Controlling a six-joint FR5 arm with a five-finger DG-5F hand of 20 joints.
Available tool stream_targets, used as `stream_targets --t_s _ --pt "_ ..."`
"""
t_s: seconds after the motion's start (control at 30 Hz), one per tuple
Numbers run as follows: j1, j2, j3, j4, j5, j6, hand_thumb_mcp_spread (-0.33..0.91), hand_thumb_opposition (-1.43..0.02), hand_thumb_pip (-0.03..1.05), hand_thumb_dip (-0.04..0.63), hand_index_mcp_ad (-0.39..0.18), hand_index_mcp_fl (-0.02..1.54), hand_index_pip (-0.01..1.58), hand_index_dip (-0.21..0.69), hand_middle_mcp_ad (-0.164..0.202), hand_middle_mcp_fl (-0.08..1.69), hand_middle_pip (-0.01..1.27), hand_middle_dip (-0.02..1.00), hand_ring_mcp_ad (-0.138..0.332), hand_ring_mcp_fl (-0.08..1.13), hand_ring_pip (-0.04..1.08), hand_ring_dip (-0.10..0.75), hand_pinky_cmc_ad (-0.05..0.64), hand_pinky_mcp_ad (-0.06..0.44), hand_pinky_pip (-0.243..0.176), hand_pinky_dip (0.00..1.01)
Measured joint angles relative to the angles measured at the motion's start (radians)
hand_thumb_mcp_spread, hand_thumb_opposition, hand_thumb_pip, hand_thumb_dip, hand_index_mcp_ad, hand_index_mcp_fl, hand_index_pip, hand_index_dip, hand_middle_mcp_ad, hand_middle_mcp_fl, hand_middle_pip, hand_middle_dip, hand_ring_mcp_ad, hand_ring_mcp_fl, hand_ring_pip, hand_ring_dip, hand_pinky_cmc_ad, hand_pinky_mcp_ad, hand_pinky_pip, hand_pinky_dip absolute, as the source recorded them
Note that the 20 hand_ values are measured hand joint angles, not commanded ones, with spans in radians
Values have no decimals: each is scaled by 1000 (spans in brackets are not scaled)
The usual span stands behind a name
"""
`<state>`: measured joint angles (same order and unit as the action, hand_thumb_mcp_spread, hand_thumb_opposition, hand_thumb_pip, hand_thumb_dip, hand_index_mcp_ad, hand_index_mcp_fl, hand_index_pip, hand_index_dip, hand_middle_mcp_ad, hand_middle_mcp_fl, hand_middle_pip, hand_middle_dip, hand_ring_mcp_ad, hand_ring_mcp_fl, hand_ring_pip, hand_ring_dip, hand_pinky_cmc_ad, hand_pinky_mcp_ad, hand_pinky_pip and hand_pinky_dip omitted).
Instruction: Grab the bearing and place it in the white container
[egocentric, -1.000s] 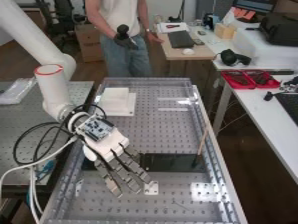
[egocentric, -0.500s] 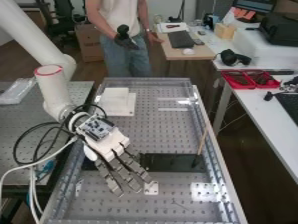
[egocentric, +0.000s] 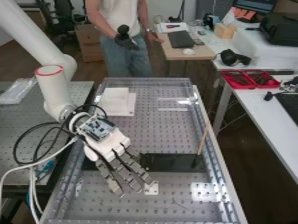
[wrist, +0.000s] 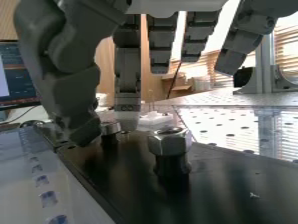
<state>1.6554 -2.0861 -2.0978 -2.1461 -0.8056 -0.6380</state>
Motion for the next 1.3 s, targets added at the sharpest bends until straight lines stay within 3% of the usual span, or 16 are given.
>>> stream_targets --t_s 0.4,0.57,0.93,1.3 --pt "-3 5 2 4 -6 -4 431 -878 562 251 -52 380 1436 82 52 119 138 204 108 19 101 87 335 244 3 206" --pt "-7 19 -1 15 -17 -23 442 -960 515 253 -56 433 1457 82 52 122 138 204 108 19 101 87 335 243 3 204" --pt "-9 47 3 31 -35 -59 442 -962 515 253 -56 433 1457 82 52 119 138 202 108 19 101 87 335 243 3 208" --pt "19 144 -27 19 -58 -93 442 -962 515 253 -56 433 1457 82 52 119 138 204 108 19 101 87 335 244 3 208"
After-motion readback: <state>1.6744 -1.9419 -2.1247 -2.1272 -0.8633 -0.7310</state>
